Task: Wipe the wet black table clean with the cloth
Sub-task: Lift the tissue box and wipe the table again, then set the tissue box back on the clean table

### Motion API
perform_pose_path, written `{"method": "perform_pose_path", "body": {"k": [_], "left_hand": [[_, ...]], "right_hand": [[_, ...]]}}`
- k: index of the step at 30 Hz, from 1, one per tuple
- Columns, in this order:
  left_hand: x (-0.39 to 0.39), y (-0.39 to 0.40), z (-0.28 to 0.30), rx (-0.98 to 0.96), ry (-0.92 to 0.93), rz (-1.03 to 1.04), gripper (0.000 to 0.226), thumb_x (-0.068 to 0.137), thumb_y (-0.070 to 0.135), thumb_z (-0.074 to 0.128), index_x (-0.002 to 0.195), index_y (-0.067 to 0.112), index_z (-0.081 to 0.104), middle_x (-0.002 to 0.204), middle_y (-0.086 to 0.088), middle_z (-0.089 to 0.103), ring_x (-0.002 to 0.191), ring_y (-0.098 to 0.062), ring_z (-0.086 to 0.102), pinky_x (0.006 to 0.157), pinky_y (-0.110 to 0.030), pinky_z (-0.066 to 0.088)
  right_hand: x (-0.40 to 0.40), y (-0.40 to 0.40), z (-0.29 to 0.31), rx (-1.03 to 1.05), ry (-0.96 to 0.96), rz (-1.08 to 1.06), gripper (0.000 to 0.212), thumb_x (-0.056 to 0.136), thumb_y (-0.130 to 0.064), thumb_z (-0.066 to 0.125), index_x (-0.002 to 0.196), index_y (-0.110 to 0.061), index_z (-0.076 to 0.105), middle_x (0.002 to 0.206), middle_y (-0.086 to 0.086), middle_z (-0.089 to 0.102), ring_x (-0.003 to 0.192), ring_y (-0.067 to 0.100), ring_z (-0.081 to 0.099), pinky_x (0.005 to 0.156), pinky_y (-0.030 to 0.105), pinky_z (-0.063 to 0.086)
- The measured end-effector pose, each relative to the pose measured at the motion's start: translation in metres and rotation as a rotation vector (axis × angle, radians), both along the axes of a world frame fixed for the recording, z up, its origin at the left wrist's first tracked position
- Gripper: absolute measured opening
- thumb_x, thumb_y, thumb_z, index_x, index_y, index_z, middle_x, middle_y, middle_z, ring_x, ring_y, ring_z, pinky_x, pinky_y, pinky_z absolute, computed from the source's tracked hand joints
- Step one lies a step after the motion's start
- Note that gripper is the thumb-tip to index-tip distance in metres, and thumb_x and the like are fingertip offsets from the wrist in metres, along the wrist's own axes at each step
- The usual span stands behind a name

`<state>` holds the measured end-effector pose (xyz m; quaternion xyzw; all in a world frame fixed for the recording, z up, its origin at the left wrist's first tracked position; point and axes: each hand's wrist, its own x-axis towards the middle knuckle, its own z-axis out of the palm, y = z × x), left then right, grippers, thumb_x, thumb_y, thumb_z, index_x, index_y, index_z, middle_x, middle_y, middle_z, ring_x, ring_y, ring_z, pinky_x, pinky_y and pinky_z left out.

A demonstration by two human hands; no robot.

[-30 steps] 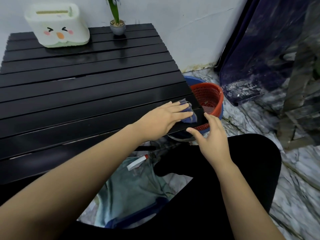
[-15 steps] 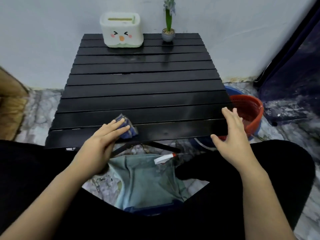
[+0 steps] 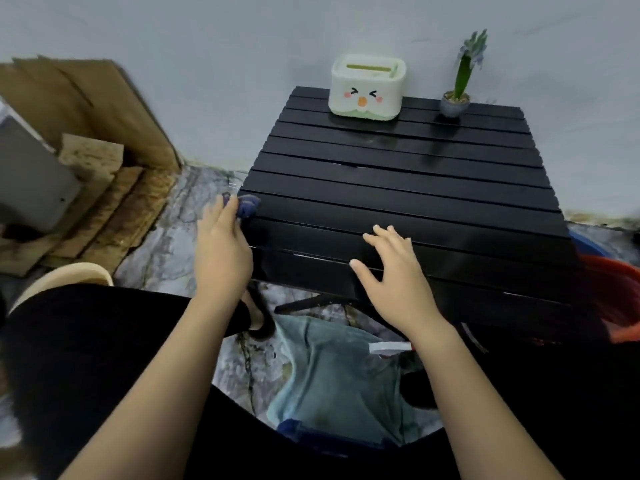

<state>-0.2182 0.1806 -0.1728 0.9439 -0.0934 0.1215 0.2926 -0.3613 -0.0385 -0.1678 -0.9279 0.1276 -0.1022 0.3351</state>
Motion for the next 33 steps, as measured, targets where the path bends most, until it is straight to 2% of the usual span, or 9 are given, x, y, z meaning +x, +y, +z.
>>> {"method": "perform_pose_path", "body": {"k": [3,5,10,13,17,23,27,32,33], "left_hand": [[-0.003,-0.018,-0.010,0.140,-0.013,-0.090,0.039,0.098,0.010,0.042,0.136,0.009,0.050,0.148,-0.016,0.043,0.133,-0.039,0.041,0.108,-0.051,0.037],[-0.010,-0.024,-0.019,0.245,0.001,-0.098,0.040,0.096,0.011,0.046,0.136,0.008,0.051,0.146,-0.017,0.046,0.131,-0.040,0.044,0.107,-0.051,0.038],[-0.011,-0.022,-0.024,0.283,-0.025,-0.079,0.042,0.093,0.012,0.050,0.135,0.008,0.053,0.143,-0.018,0.051,0.130,-0.041,0.047,0.106,-0.049,0.038],[-0.011,-0.023,-0.017,0.284,-0.014,-0.073,0.047,0.092,0.021,0.051,0.137,0.011,0.051,0.149,-0.021,0.041,0.135,-0.042,0.040,0.109,-0.053,0.035],[-0.007,-0.044,-0.005,0.189,-0.042,-0.157,0.056,0.093,0.037,0.053,0.145,0.021,0.042,0.159,-0.016,0.024,0.146,-0.037,0.024,0.116,-0.051,0.024],[0.043,-0.100,0.005,-0.025,0.028,-0.373,0.061,0.092,0.042,0.057,0.148,0.029,0.036,0.163,-0.008,0.016,0.145,-0.031,0.022,0.115,-0.047,0.029],[0.102,-0.142,0.013,-0.093,0.098,-0.496,0.073,0.087,0.050,0.063,0.150,0.040,0.026,0.164,-0.003,0.007,0.146,-0.027,0.018,0.113,-0.042,0.028],[0.193,-0.192,0.024,-0.136,0.169,-0.543,0.092,0.078,0.053,0.072,0.147,0.055,0.012,0.165,-0.007,0.000,0.150,-0.030,0.011,0.117,-0.045,0.023],[0.210,-0.200,0.026,-0.160,0.179,-0.537,0.096,0.075,0.053,0.075,0.147,0.056,0.010,0.164,-0.009,0.000,0.150,-0.030,0.010,0.119,-0.046,0.022]], "right_hand": [[0.015,0.007,-0.008,-0.035,0.015,-0.007,0.049,0.099,-0.041,0.052,0.140,-0.016,0.051,0.155,0.001,0.038,0.150,0.016,0.017,0.122,0.033,0.001],[0.020,0.010,-0.014,-0.079,0.024,-0.013,0.047,0.098,-0.041,0.053,0.138,-0.016,0.053,0.153,0.003,0.040,0.150,0.019,0.020,0.123,0.038,0.003],[0.024,0.013,-0.022,-0.123,0.002,-0.051,0.043,0.097,-0.041,0.054,0.132,-0.016,0.057,0.148,0.003,0.045,0.147,0.021,0.026,0.124,0.044,0.010],[0.025,0.012,-0.022,-0.133,-0.005,-0.067,0.040,0.096,-0.040,0.056,0.128,-0.017,0.060,0.144,0.002,0.048,0.145,0.021,0.031,0.122,0.045,0.015],[0.034,0.004,-0.012,-0.103,-0.034,-0.083,0.040,0.096,-0.040,0.055,0.131,-0.020,0.058,0.145,-0.001,0.047,0.141,0.016,0.035,0.120,0.044,0.021],[0.083,-0.030,0.006,-0.017,-0.070,-0.075,0.053,0.095,-0.048,0.055,0.144,-0.029,0.046,0.157,-0.009,0.033,0.146,0.006,0.022,0.122,0.037,0.016],[0.133,-0.066,0.014,0.186,-0.115,-0.083,0.062,0.090,-0.056,0.060,0.146,-0.042,0.037,0.157,-0.019,0.028,0.145,-0.001,0.021,0.120,0.044,0.024],[0.203,-0.120,0.031,0.301,-0.224,-0.073,0.071,0.083,-0.054,0.070,0.143,-0.057,0.031,0.152,-0.027,0.026,0.140,-0.013,0.018,0.111,0.020,0.022],[0.219,-0.132,0.033,0.298,-0.237,-0.070,0.074,0.082,-0.052,0.072,0.142,-0.059,0.029,0.153,-0.026,0.025,0.140,-0.012,0.018,0.110,0.019,0.021]]}}
